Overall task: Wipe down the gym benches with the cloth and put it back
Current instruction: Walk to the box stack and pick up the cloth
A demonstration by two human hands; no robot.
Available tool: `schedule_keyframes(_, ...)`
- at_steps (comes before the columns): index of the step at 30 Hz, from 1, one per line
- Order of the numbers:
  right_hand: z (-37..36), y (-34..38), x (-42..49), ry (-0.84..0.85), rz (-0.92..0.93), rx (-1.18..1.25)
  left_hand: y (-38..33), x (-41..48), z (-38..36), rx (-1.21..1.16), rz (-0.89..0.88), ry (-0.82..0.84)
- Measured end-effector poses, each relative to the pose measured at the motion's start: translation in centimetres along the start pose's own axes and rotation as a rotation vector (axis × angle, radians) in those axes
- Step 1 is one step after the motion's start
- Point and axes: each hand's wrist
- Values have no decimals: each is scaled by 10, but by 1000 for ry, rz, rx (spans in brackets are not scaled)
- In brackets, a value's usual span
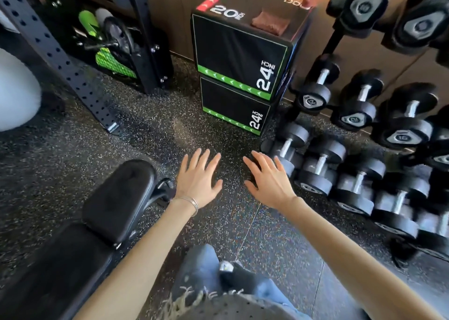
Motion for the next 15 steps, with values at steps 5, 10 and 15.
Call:
schedule_keyframes(5,-16,-27,56,30,-35,13,13,71,-8,17,-44,50)
schedule_keyframes(10,-14,-62,134,25,-109,11,34,171,-2,21,-121,55)
schedule_keyframes(15,7,-100,222,-4,-180,-2,51,284,25,35,-216,14)
Point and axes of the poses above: each hand's wrist, its own x-axis towards the middle knuckle, its own z-axis out of the back of the hand, y = z × x, and after that the axes turned 5 degrees about -x, right-handed
